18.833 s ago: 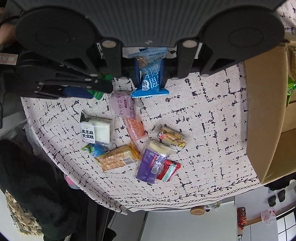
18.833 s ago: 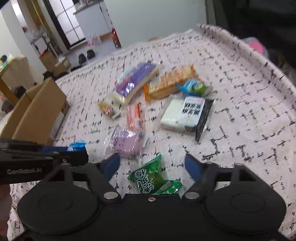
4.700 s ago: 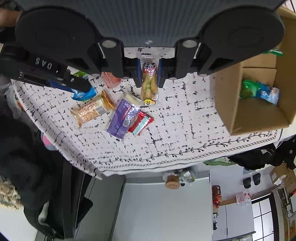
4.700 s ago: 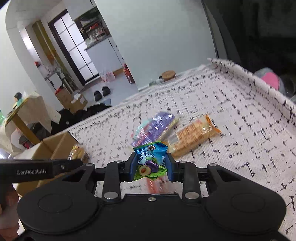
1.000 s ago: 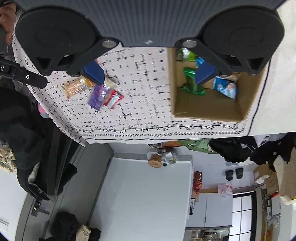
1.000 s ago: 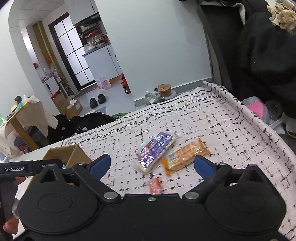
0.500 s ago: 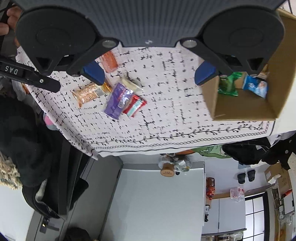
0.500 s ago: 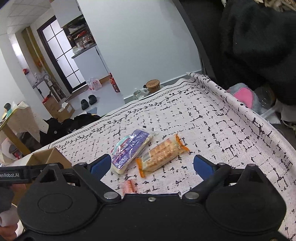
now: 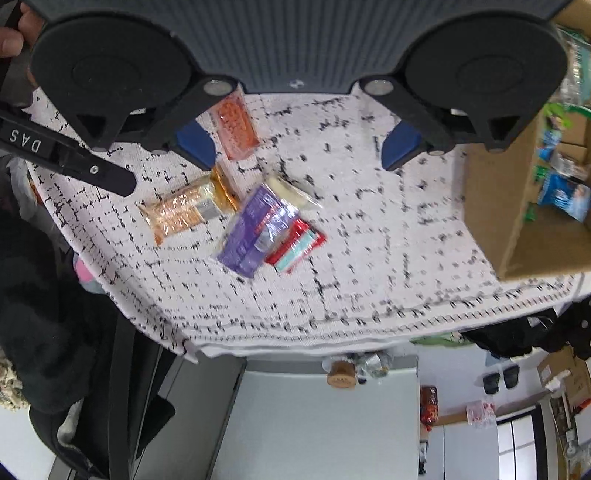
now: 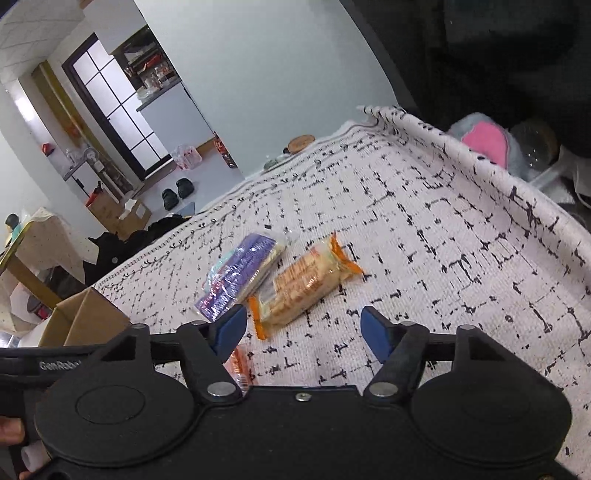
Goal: Organize snacks
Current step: 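Move both open tools back over the remaining snacks, then grasp the orange stick snack with the left tool while the right grasps the orange-wrapped cake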
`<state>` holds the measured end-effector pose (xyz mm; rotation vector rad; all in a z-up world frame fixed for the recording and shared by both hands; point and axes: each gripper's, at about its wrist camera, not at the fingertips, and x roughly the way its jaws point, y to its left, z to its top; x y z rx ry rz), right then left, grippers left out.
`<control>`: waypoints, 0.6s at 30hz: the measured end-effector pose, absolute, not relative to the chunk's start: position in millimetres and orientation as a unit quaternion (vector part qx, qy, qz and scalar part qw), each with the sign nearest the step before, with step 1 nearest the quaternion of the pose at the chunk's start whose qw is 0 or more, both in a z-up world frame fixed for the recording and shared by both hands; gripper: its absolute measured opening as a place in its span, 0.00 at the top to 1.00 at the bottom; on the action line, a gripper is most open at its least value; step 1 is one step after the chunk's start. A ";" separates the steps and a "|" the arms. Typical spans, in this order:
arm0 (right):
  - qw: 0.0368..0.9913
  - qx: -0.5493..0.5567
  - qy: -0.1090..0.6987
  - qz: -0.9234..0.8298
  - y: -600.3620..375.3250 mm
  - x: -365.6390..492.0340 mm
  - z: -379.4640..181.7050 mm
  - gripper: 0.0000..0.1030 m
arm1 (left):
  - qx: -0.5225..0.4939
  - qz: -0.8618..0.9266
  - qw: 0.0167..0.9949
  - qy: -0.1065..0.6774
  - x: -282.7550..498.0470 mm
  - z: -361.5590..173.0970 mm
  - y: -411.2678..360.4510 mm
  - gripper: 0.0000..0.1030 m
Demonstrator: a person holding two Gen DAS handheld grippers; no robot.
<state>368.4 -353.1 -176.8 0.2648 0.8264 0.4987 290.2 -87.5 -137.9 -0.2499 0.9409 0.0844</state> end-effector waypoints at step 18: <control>0.876 0.138 0.403 0.227 -361.3 374.9 -181.8 0.38 | -0.125 0.003 0.849 0.513 308.1 -185.7 -125.6 0.44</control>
